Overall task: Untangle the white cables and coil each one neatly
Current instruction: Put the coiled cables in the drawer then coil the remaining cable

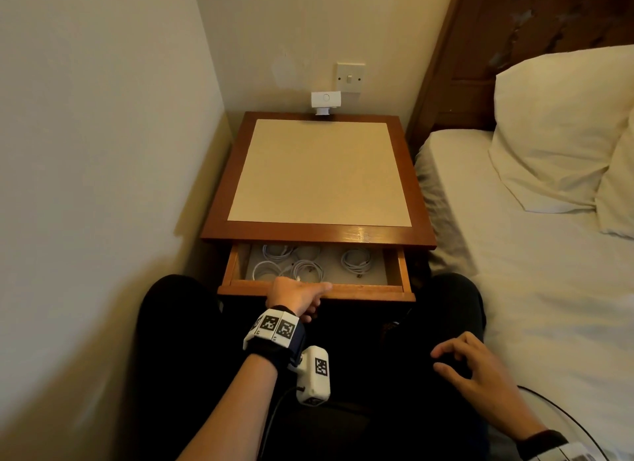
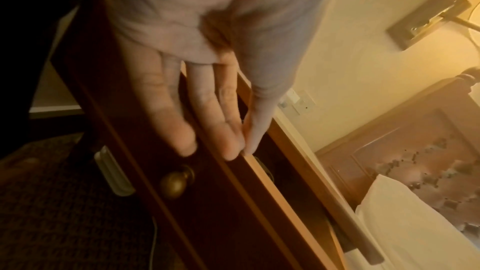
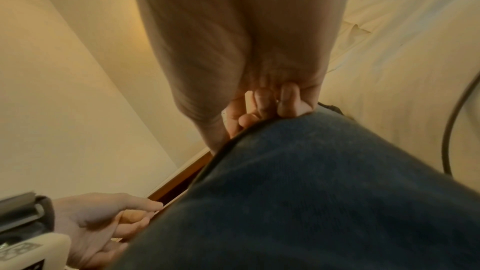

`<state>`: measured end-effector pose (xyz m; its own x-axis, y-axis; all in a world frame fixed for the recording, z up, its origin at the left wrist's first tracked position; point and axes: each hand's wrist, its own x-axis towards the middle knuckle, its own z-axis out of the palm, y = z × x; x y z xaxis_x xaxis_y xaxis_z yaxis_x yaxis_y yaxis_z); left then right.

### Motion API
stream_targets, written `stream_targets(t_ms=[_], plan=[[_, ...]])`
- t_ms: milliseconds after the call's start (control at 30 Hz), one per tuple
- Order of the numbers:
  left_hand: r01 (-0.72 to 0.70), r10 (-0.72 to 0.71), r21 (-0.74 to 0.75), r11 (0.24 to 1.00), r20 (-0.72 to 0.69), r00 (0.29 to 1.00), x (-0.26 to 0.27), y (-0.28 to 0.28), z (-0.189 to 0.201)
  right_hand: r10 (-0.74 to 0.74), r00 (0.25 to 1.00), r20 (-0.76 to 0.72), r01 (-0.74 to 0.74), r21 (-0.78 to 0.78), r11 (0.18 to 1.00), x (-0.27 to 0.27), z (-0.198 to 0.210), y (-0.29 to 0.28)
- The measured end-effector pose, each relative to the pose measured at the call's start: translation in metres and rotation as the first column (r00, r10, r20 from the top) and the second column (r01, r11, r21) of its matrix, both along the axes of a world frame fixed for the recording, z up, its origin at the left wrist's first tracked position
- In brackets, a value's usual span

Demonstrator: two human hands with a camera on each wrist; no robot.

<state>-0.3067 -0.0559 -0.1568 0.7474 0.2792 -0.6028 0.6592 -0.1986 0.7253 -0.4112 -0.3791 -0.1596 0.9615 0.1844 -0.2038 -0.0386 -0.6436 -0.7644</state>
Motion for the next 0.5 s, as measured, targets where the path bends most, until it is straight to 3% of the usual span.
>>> stream_targets(t_ms=[133, 367, 500], plan=[[0.108, -0.111, -0.026, 0.994, -0.199, 0.974, 0.001, 0.005, 0.004, 0.008, 1.0, 0.004, -0.008, -0.024, 1.0, 0.0, -0.001, 0.001], [0.208, -0.177, 0.082, 0.975, -0.291, 0.94, -0.001, 0.001, -0.014, 0.038, 0.999, 0.0, -0.038, -0.019, 0.999, 0.0, -0.007, -0.003], [0.055, -0.061, -0.029, 0.998, -0.294, 0.954, -0.005, -0.003, -0.028, 0.046, 0.999, -0.008, -0.046, -0.024, 0.999, 0.0, -0.009, -0.004]])
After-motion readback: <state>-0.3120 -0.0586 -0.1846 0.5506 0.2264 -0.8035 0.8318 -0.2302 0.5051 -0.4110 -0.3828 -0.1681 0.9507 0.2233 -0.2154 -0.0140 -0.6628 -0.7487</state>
